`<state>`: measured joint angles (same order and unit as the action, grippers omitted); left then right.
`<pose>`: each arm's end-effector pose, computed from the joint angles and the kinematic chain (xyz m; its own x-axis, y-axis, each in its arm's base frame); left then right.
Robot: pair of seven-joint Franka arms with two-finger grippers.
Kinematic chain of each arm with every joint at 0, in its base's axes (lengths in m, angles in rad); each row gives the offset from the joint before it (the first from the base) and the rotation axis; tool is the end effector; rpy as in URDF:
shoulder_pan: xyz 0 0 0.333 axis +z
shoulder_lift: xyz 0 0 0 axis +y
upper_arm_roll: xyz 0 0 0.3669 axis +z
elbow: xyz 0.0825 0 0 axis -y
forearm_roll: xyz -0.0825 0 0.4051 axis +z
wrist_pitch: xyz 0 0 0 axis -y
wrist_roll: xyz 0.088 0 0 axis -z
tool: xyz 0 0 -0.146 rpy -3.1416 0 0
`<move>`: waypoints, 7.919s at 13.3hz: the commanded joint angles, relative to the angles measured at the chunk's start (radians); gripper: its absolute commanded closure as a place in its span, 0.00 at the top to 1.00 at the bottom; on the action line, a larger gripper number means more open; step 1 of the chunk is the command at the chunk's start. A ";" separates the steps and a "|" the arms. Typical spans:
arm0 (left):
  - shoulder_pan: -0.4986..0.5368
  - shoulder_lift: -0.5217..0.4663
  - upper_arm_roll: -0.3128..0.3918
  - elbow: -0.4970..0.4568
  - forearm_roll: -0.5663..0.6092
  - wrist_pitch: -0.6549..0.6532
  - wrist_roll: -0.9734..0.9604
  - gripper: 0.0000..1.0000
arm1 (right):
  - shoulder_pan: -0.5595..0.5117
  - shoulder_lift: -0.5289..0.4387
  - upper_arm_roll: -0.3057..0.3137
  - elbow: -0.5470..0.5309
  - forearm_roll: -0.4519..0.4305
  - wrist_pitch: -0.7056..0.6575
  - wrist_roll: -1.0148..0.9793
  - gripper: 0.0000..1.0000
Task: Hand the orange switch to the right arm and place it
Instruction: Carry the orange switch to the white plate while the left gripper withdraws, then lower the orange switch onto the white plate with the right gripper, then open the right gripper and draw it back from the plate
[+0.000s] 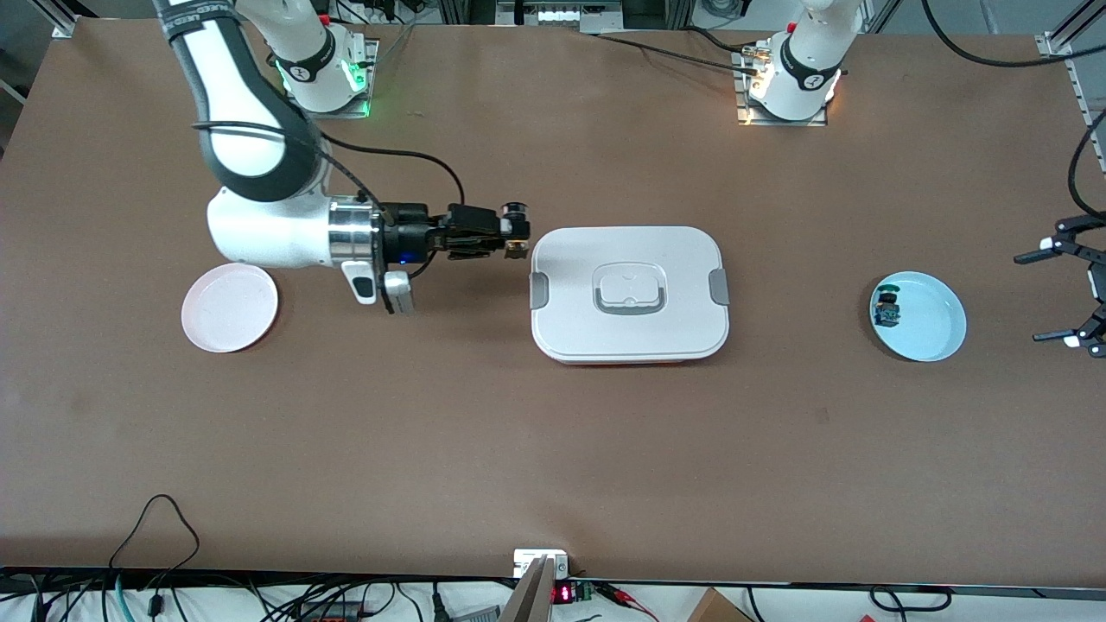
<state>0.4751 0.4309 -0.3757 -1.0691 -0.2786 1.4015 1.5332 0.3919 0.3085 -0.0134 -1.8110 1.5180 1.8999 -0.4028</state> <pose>0.6861 0.0902 0.6170 0.1294 -0.9004 0.4154 -0.9914 -0.1088 0.0730 0.5975 0.3565 0.4432 0.9897 0.0965 -0.1056 -0.0816 -0.2252 -0.9709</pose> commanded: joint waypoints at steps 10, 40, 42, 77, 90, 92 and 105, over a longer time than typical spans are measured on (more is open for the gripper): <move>-0.464 -0.426 0.459 -0.445 0.021 0.158 -0.839 1.00 | -0.122 -0.052 -0.187 -0.028 -0.588 -0.423 -0.051 0.05; -0.498 -0.388 0.443 -0.516 0.271 0.152 -1.409 1.00 | -0.320 -0.040 -0.186 -0.404 -1.696 0.559 -1.045 0.07; -0.532 -0.377 0.405 -0.515 0.401 0.166 -1.424 1.00 | -0.347 -0.013 -0.186 -0.406 -1.696 0.605 -1.094 0.07; -0.478 -0.356 0.393 -0.511 0.318 0.206 -1.572 1.00 | -0.361 -0.058 -0.112 -0.111 -1.398 0.187 -0.485 1.00; -0.478 -0.354 0.394 -0.505 0.318 0.200 -1.570 1.00 | -0.341 -0.071 -0.083 0.211 -1.391 -0.361 0.310 1.00; -0.478 -0.356 0.394 -0.505 0.318 0.200 -1.571 1.00 | -0.340 -0.072 -0.082 0.281 -1.423 -0.432 0.317 1.00; -0.477 -0.354 0.394 -0.505 0.317 0.194 -1.573 1.00 | -0.349 -0.138 -0.077 0.336 -1.566 -0.426 0.389 1.00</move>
<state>-0.0067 0.0737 0.0201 -1.5958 0.0567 1.6186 -0.0316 0.0401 0.2229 -0.0951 -1.4181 -0.0304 1.4767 -0.0403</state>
